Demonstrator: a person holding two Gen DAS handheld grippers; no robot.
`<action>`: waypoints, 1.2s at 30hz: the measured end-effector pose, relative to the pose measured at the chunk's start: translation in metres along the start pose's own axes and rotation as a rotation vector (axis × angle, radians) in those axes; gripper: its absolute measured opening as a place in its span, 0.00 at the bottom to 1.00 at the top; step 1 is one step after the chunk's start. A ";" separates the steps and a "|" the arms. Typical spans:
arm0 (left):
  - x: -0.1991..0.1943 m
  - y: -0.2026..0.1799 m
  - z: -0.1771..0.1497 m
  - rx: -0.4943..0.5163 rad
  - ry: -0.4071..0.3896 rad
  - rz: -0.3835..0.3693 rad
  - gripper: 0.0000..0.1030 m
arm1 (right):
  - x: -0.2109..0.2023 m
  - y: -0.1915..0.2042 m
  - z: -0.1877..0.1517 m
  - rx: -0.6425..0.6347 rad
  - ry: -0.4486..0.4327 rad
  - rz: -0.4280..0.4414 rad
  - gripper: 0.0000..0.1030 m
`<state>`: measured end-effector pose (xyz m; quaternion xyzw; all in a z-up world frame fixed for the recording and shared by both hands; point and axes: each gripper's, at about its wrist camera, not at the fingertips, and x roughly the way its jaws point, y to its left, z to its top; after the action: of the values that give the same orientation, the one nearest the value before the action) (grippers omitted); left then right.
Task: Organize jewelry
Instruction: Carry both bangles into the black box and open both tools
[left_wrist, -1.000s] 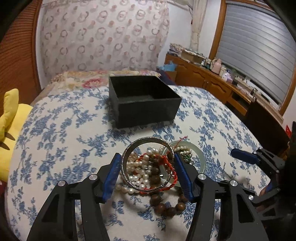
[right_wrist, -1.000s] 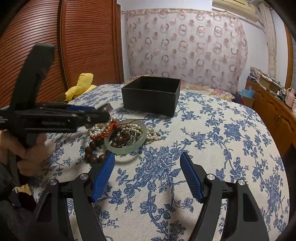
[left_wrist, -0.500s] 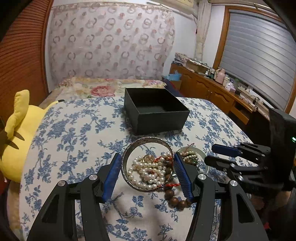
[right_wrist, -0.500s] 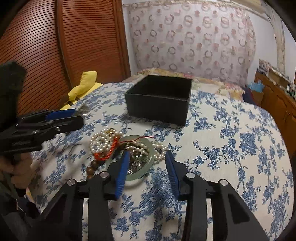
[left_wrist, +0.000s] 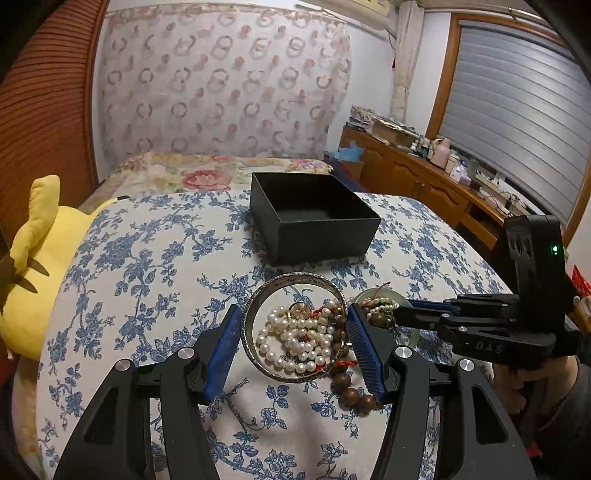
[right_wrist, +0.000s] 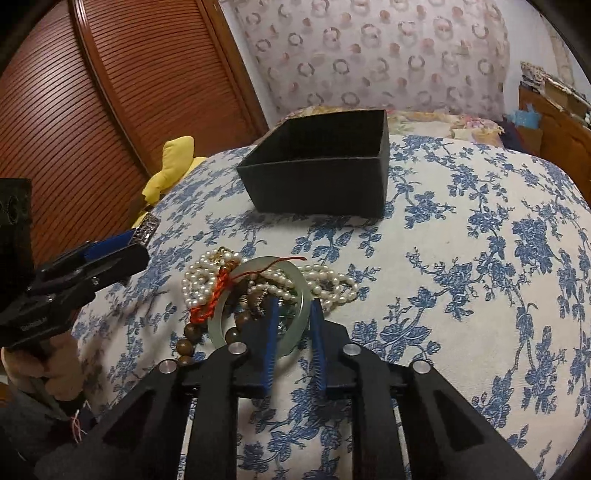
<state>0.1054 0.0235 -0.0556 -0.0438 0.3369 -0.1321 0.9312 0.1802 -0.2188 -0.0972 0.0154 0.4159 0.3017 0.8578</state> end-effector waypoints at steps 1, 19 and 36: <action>0.000 0.000 0.000 0.000 -0.002 0.001 0.54 | 0.000 0.001 0.000 -0.004 0.000 0.003 0.13; 0.001 0.001 0.018 0.010 -0.027 0.012 0.54 | -0.044 0.012 0.039 -0.126 -0.162 -0.107 0.10; 0.034 -0.003 0.065 0.058 -0.039 0.045 0.54 | 0.016 -0.032 0.131 -0.099 -0.174 -0.174 0.10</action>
<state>0.1715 0.0111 -0.0261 -0.0117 0.3154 -0.1201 0.9413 0.2985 -0.2071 -0.0322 -0.0369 0.3244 0.2436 0.9133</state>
